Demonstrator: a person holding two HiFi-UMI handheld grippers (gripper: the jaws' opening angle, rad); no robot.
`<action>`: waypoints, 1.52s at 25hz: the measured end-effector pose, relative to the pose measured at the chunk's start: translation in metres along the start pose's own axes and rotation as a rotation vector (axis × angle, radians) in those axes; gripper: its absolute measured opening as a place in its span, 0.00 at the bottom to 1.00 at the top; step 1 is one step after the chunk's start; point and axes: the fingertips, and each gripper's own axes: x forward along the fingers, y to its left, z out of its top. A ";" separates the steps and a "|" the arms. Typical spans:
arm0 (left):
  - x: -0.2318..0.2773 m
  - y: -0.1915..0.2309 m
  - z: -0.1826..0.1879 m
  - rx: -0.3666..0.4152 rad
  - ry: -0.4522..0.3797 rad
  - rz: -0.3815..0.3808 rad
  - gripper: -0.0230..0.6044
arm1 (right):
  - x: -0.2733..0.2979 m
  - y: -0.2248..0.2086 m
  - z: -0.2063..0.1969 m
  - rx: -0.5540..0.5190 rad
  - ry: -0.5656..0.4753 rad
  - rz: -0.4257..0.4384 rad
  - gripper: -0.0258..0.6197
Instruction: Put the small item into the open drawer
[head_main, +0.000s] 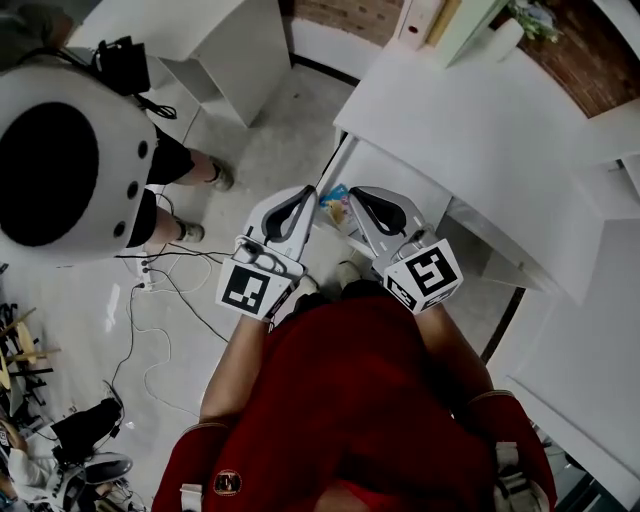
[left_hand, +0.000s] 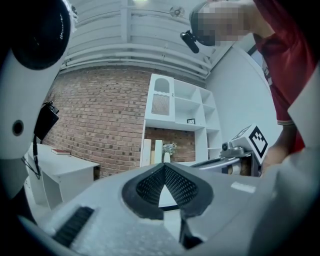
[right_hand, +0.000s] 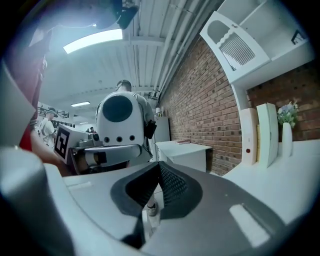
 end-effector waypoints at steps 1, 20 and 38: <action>0.000 -0.002 0.001 0.000 -0.002 -0.004 0.04 | -0.002 0.001 0.002 -0.002 -0.006 0.001 0.06; -0.004 -0.013 0.012 0.017 -0.015 -0.022 0.04 | -0.008 0.021 0.022 -0.061 -0.057 0.031 0.06; -0.001 -0.031 0.009 0.029 -0.014 -0.022 0.04 | -0.026 0.017 0.019 -0.079 -0.065 0.031 0.06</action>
